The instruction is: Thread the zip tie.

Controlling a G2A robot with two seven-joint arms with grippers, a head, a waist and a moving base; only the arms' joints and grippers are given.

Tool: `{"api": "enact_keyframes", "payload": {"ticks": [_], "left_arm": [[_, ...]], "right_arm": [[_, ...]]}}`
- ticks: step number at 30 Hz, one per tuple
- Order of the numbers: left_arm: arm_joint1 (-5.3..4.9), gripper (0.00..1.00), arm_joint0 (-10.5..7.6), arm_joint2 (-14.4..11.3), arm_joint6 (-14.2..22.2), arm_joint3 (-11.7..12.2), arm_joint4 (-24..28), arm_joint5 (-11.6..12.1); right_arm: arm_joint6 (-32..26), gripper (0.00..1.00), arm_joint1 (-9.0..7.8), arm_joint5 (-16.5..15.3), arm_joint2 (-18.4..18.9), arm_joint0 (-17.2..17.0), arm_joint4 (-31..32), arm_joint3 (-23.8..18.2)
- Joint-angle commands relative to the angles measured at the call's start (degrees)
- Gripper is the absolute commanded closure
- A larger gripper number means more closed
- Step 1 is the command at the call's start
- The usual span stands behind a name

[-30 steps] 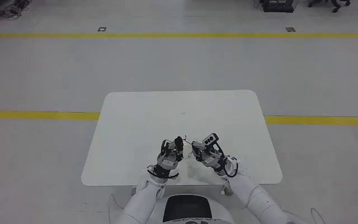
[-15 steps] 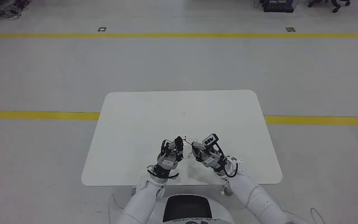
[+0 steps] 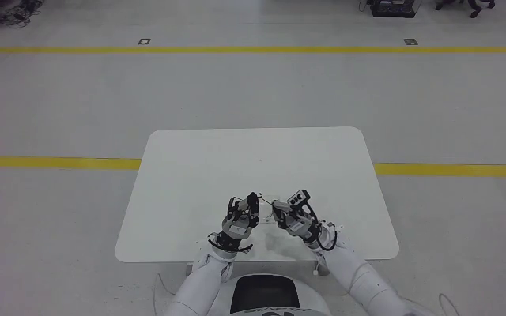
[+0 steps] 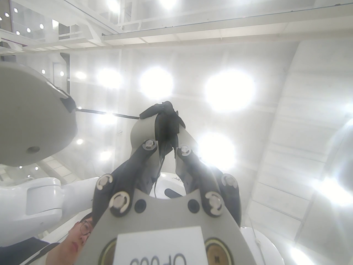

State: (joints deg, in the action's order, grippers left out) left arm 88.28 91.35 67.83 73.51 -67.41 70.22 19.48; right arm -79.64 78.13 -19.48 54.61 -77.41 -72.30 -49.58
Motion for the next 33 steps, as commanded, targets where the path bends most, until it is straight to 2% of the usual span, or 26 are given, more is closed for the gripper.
{"api": "enact_keyframes", "payload": {"ticks": [1, 33], "left_arm": [[0.00, 1.00, 0.00, 0.0, 0.0, 0.0, 0.0, 0.0], [0.00, 1.00, 0.00, 0.0, 0.0, 0.0, 0.0, 0.0]], "right_arm": [[0.0, 1.00, -0.04, 0.0, 0.1, -0.2, 0.0, 0.0], [0.0, 1.00, 0.26, 0.2, -1.3, 0.6, -0.8, 2.5]]}}
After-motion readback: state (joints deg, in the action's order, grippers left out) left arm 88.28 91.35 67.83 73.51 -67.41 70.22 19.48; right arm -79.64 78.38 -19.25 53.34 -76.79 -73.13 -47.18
